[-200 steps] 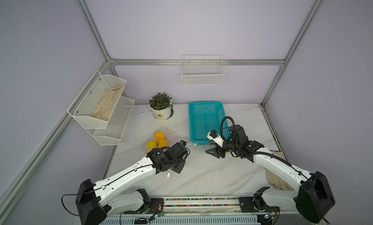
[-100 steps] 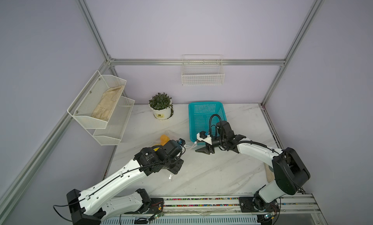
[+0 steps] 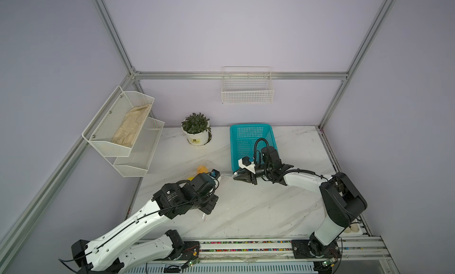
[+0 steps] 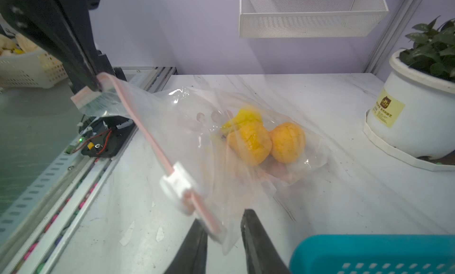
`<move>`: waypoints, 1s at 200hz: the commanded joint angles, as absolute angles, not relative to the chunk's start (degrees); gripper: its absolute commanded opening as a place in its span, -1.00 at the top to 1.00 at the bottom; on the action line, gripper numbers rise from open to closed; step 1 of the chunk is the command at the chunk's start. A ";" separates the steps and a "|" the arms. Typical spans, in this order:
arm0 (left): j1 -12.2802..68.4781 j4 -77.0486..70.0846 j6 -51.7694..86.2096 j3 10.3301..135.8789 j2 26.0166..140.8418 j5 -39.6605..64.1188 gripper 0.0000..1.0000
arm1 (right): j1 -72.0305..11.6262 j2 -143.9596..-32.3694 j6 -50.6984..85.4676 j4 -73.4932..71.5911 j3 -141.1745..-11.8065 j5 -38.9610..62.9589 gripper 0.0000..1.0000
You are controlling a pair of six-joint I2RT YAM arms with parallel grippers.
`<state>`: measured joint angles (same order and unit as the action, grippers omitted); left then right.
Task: Open the zip-top bag and take out the pear
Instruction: Unzip the zipper on the zipper food storage bag.
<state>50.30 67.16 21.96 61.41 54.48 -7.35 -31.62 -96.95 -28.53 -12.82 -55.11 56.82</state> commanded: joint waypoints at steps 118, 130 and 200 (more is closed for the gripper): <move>49.66 68.45 23.00 66.65 50.95 -13.27 -0.24 | -31.20 -94.51 -23.15 -10.61 -61.23 63.58 1.00; 49.61 68.30 22.10 69.05 50.01 -15.21 -0.42 | -31.21 -94.56 -26.30 -4.12 -64.11 64.18 1.00; 49.57 56.18 5.38 81.07 56.57 -13.08 -0.50 | -31.58 -95.80 -41.20 20.92 -76.00 65.24 1.00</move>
<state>49.89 62.92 14.09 76.53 50.87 -15.49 -31.51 -95.04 -33.87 10.00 -74.02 63.00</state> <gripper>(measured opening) 0.769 0.047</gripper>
